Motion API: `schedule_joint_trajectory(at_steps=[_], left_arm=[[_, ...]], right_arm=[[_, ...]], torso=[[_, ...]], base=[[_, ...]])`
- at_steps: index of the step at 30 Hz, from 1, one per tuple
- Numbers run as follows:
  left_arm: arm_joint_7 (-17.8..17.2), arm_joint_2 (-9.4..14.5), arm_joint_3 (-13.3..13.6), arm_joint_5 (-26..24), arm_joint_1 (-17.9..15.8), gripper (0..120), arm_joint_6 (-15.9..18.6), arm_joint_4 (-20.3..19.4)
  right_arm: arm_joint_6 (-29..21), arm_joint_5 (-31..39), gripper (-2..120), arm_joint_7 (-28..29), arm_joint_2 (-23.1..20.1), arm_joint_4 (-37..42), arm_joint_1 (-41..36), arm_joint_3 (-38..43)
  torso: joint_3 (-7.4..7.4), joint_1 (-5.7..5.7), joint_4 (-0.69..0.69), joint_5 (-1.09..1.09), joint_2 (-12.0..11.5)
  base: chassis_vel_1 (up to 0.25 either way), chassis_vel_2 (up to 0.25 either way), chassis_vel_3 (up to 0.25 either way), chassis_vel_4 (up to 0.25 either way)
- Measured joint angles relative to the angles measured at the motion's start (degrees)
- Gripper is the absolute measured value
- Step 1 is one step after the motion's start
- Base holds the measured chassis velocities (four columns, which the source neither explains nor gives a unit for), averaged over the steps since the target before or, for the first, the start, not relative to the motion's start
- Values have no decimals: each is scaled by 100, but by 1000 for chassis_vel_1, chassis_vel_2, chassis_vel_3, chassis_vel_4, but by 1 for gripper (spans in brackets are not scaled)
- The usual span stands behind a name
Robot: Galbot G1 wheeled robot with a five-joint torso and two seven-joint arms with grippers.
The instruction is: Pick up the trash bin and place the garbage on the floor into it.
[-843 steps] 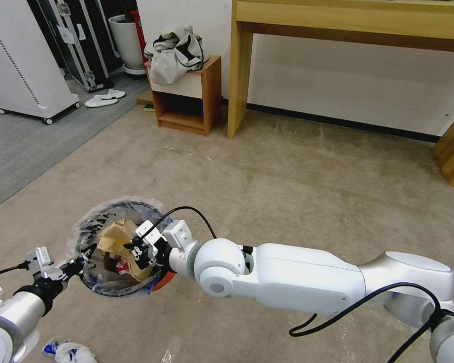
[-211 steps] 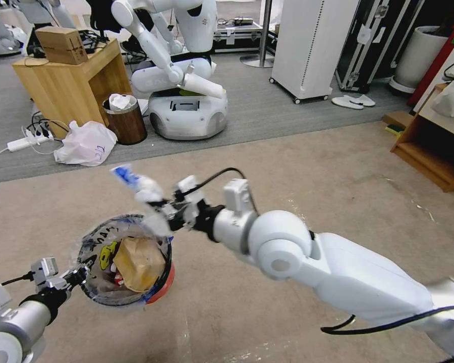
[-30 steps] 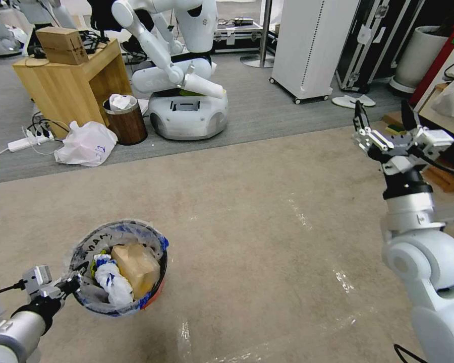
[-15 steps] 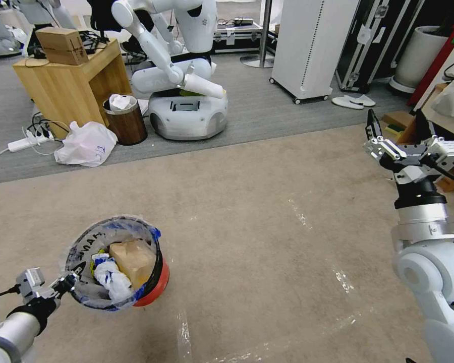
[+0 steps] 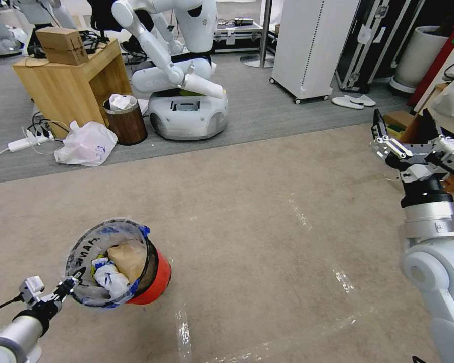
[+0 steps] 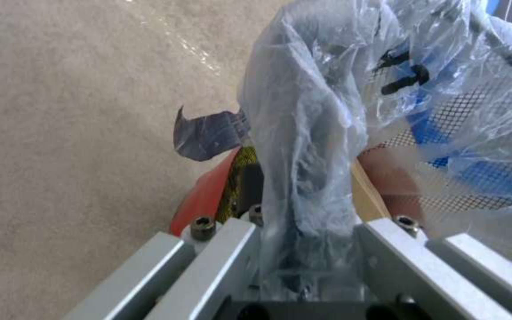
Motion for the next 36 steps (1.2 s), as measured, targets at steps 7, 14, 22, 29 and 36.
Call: schedule_joint_trajectory(at_steps=[7,14,22,29,36], left_arm=[[-111,29,-60,-335,-52,1,-27,306],[-165,46,-66,-441,-94,1,-45,518],[-180,111,-45,-469,-124,1,-53,762],[-197,167,-17,-467,-171,1,-64,929],[-231,270,-9,-465,-225,1,-72,1131]], right_arm=[[-34,-3,98,5,-26,-14,43,-46],[-37,-6,98,6,-45,-59,69,-98],[-50,-14,98,12,-49,-77,99,-133],[-50,-30,98,14,-47,-91,88,-143],[-49,-67,98,16,-32,-127,100,-191]], torso=[[0,0,0,0,0],[0,0,0,0,0],[0,0,0,0,0],[0,0,0,0,0],[0,0,-1,0,0]], base=[[0,0,0,0],[0,0,0,0],[0,0,0,0],[0,0,0,0],[0,0,0,0]])
